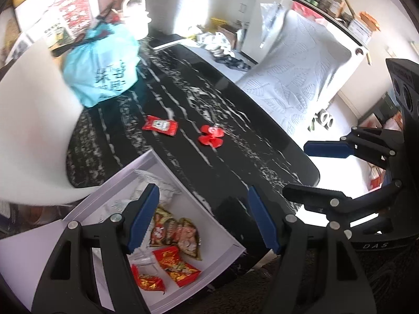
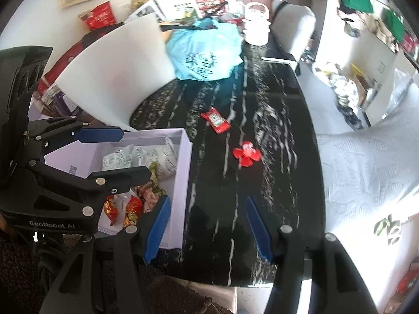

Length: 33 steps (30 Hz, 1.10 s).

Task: Organize objects
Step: 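Withdraw both open tools from the box toward the ketchup sachet and red flower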

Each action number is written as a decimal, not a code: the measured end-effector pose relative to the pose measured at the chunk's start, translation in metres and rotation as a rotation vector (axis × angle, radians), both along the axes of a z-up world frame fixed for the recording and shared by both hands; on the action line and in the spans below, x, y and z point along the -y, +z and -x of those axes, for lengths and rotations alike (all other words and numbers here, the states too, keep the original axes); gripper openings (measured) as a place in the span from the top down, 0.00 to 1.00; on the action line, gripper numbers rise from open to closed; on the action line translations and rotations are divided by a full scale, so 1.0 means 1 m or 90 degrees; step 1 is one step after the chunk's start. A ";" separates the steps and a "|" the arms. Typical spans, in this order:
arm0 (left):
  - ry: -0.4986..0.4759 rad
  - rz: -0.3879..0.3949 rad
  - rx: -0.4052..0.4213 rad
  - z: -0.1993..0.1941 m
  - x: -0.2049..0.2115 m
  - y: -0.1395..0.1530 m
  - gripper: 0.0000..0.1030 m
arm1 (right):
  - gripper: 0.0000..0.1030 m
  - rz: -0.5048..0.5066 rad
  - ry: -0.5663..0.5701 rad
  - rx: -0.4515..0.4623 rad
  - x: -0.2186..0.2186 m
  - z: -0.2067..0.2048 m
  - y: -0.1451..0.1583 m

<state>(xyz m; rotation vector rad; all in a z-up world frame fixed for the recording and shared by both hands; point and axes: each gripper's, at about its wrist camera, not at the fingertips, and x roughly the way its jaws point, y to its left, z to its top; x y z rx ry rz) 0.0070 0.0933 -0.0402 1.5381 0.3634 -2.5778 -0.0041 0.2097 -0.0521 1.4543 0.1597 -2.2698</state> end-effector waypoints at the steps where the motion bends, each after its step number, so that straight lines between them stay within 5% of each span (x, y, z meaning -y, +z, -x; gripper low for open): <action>1: -0.007 0.000 0.002 0.003 -0.003 -0.001 0.33 | 0.41 0.000 -0.008 0.004 -0.004 -0.001 -0.001; 18: -0.064 -0.017 0.079 0.049 -0.018 -0.034 0.33 | 0.41 0.001 -0.047 0.074 -0.039 0.015 -0.036; 33: -0.022 -0.030 0.153 0.085 0.014 -0.070 0.33 | 0.41 0.011 -0.001 0.143 -0.035 0.061 -0.079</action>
